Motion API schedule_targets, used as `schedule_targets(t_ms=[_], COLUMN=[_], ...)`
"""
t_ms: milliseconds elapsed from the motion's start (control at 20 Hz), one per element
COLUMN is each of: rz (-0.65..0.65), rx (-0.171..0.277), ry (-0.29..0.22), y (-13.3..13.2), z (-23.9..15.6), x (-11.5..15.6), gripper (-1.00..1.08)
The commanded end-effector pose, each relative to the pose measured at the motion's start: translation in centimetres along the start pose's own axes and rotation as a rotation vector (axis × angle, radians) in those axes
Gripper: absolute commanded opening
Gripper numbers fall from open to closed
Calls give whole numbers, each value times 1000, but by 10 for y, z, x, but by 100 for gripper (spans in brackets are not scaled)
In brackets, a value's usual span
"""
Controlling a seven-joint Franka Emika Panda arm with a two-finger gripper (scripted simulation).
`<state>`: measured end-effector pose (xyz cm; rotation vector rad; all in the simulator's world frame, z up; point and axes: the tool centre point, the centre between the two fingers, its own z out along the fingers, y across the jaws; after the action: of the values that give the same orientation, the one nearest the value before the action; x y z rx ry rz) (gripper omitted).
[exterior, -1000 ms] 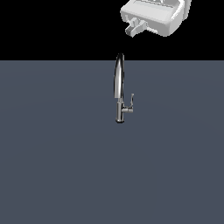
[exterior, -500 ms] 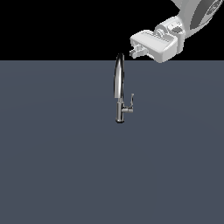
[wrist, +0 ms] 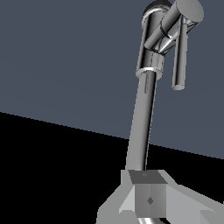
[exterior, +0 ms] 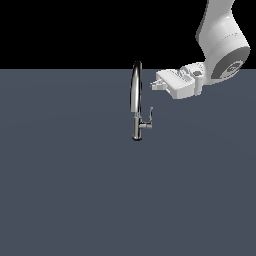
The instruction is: Turn on the faucet by rotating a designated handle.
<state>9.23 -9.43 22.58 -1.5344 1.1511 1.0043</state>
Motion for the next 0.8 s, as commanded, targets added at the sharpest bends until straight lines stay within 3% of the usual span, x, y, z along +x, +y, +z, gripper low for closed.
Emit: schedule_targets(t_ms=[0,400,750], rz=[51,176,222], rx=[52,177,225], ry=[-48,-159,-201], y=[-2,-2,0], z=[2,12,19], x=[22,77,97], gripper=[-100,-100,-100])
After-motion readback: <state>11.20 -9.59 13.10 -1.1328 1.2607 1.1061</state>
